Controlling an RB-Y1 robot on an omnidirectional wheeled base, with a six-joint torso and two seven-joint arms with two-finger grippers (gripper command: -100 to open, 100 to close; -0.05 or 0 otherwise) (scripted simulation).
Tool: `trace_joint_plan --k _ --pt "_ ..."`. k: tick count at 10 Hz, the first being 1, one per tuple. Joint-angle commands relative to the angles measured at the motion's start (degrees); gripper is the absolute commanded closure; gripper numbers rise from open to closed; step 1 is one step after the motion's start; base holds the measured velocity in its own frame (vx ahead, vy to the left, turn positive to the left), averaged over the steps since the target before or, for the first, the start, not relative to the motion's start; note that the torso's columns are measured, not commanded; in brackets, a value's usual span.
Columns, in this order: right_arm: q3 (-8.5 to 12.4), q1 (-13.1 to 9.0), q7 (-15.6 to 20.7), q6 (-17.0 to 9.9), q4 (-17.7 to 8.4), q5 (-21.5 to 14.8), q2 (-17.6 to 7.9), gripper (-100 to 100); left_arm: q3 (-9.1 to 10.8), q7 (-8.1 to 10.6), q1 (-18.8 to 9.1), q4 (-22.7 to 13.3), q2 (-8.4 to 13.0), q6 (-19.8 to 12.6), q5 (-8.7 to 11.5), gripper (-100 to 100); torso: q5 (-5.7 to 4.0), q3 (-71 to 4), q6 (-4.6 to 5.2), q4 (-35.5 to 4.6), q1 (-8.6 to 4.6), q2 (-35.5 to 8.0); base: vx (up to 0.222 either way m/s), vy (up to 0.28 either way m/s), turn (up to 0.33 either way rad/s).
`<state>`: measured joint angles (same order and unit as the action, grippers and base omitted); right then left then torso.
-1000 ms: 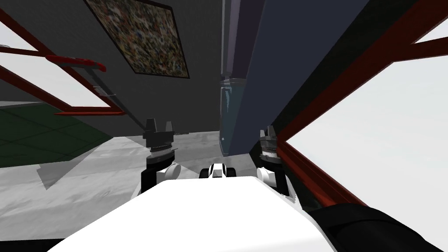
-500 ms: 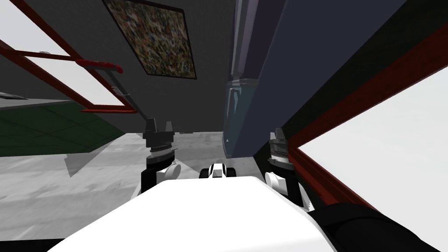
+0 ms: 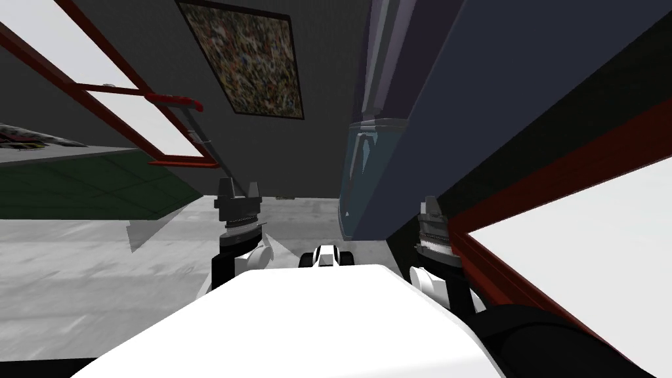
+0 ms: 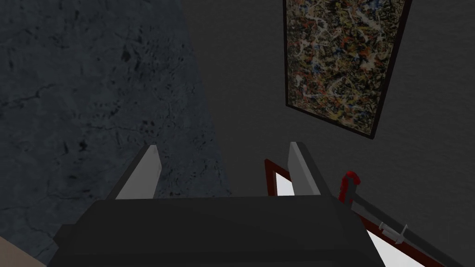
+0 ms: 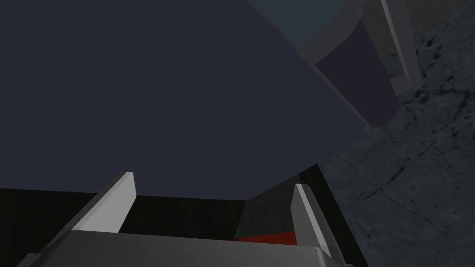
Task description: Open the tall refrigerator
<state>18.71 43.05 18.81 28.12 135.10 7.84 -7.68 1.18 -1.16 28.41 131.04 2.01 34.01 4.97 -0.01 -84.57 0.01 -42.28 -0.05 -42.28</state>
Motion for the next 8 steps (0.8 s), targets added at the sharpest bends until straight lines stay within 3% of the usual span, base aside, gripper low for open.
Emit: trace_joint_plan --k 1,2,3,4,5,6,7,8 --pt "3.27 1.96 3.52 0.91 0.41 0.87 -0.35 -100 0.0 0.0 0.0 0.0 0.0 0.0 0.0 0 0.01 -0.02 -0.02 0.01 0.07 0.04 0.065 0.059 0.09" --pt "5.67 3.83 5.61 1.71 0.85 1.56 -0.59 -100 0.0 0.0 0.0 0.0 0.0 0.0 0.0 0 0.01 0.0 0.01 0.0 0.04 -0.01 0.073 0.068 0.168" --pt "6.08 3.83 6.46 1.71 0.85 1.56 -0.59 -100 0.0 0.0 0.0 0.0 0.0 0.0 0.0 0 0.01 0.0 -0.02 0.0 0.07 0.01 0.063 0.054 0.104" --pt "8.45 5.74 8.55 2.48 1.27 2.23 -0.85 -100 0.0 0.0 0.0 0.0 0.0 0.0 0.0 0 0.01 0.02 0.01 -0.01 0.03 -0.04 0.071 0.062 0.167" --pt "8.93 5.74 9.45 2.48 1.27 2.23 -0.85 -100 0.0 0.0 0.0 0.0 0.0 0.0 0.0 0 0.01 0.01 -0.02 -0.01 0.05 -0.01 0.061 0.048 0.092" --pt "11.56 7.69 11.34 3.21 1.67 2.86 -1.12 -100 0.0 0.0 0.0 0.0 0.0 0.0 0.0 0 0.0 0.02 0.01 -0.01 0.01 -0.03 0.078 0.062 0.173" --pt "11.81 7.69 12.47 3.21 1.67 2.86 -1.12 -100 0.0 0.0 0.0 0.0 0.0 0.0 0.0 0 0.01 -0.01 -0.02 0.0 0.07 0.02 0.069 0.051 0.088" --pt "14.3 9.67 14.32 3.87 2.04 3.45 -1.42 -100 0.0 0.0 0.0 0.0 0.0 0.0 0.0 0 0.01 0.0 0.01 0.0 0.04 0.0 0.075 0.065 0.143"
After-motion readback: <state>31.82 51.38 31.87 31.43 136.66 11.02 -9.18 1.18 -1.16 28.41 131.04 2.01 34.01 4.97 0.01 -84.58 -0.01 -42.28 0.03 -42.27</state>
